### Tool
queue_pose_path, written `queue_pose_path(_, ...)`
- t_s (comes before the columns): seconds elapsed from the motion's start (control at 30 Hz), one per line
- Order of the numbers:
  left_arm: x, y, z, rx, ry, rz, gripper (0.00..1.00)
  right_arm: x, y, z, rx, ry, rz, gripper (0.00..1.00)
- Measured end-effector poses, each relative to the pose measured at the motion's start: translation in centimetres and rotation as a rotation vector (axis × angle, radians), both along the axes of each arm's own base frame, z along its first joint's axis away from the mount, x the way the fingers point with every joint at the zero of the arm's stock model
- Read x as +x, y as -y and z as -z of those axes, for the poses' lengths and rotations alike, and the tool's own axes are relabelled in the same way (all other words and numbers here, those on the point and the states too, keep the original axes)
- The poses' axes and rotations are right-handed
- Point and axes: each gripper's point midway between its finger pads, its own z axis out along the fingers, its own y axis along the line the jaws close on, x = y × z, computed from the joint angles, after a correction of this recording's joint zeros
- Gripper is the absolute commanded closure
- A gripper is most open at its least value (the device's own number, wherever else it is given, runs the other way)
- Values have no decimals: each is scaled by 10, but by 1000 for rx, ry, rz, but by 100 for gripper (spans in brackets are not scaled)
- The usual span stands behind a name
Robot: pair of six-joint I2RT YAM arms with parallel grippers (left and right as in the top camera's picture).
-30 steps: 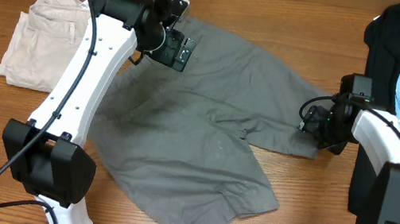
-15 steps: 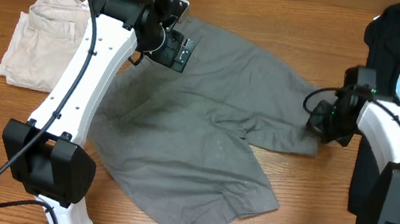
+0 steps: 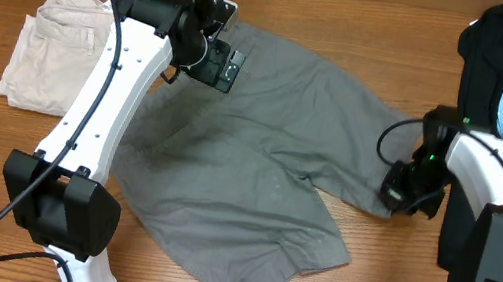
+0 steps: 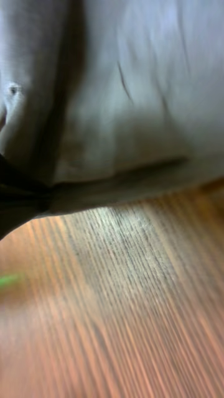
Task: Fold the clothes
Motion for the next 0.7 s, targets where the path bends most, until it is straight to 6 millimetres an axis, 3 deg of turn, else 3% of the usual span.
queue_pose_path(0.03,0,0,0,0,-2,0,0,-7,-1,8,0,-12,5,91)
queue_pose_path(0.07,0,0,0,0,-2,0,0,-12,-1,14,-2,-20,11,78)
queue_pose_path(0.17,-1,0,0,1,-6,0,0,-23,-2,29,-5,-25,41,52)
queue_pose_path(0.23,-2,0,1,0,-8,1,0,-20,-2,29,-5,5,57,43)
queue_pose_path(0.4,-2,0,1,-1,-9,2,0,-5,-2,24,-10,48,84,41)
queue_pose_path(0.57,-2,0,1,-1,-9,2,0,40,7,-9,-44,155,87,30)
queue_pose_path(0.7,-2,0,0,-2,-7,2,0,73,12,-30,-65,257,85,29)
